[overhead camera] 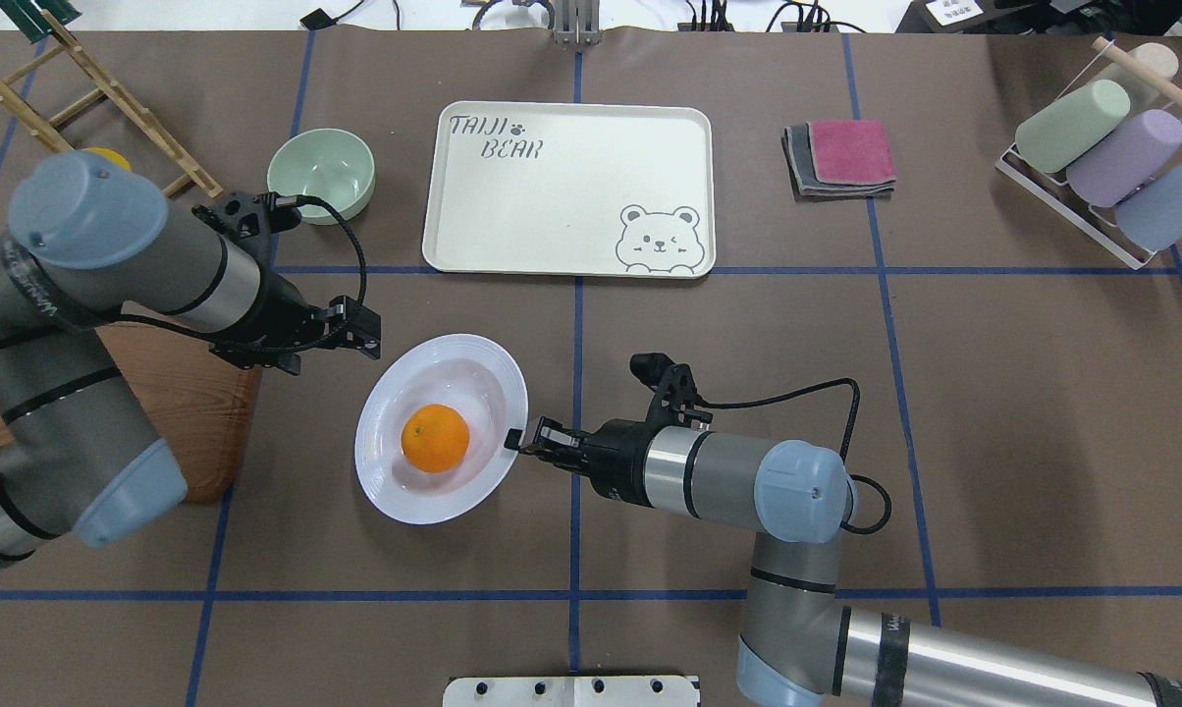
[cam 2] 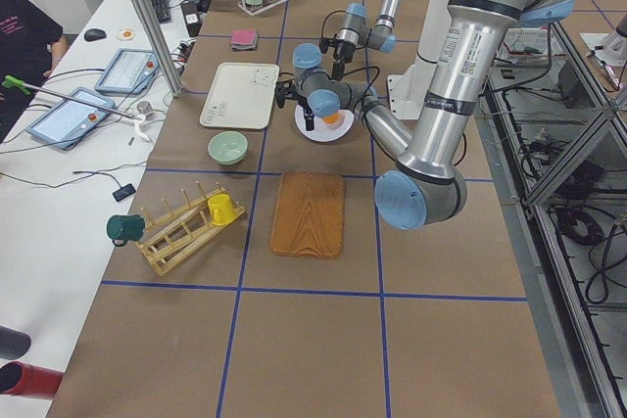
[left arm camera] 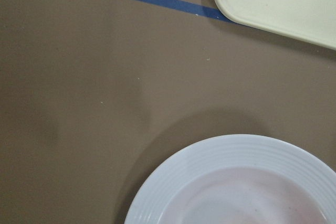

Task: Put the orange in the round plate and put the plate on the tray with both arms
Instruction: 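Carry the plate onto the cream tray with the right gripper while the left withdraws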

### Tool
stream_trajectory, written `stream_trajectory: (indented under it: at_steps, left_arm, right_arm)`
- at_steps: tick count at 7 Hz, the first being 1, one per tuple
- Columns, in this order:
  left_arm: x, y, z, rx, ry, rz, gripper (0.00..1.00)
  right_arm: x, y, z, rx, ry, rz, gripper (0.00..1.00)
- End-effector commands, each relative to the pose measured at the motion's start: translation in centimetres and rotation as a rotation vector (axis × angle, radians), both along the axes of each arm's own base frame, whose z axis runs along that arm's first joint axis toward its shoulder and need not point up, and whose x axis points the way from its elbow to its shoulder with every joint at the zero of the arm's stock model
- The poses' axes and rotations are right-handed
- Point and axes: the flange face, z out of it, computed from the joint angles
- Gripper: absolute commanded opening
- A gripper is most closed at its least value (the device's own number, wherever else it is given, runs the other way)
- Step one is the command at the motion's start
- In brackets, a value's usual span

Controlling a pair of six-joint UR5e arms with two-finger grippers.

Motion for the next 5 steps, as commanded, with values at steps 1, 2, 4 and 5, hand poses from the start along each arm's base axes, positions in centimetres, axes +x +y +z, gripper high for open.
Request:
stream_trajectory:
  at_steps: [1, 2, 4, 5]
  left_arm:
    - [-5.3, -1.0, 1.6, 0.078, -0.004, 0.018, 0.97]
    - [-7.1, -1.3, 2.5, 0.114, -0.017, 0.021, 0.97]
    - [-9.3, -2.2, 3.9, 0.164, -0.043, 0.024, 0.97]
    - [-10.6, -2.7, 4.6, 0.196, -0.06, 0.024, 0.97]
  right_arm:
    - [0.8, -1.2, -0.8, -0.027, -0.025, 0.019, 0.0]
    - [1.5, -2.5, -1.3, -0.049, -0.041, 0.036, 0.0]
    - [4.9, -6.9, -2.3, -0.128, -0.155, 0.147, 0.0]
    - [6.3, -9.3, -3.2, -0.18, -0.198, 0.238, 0.0]
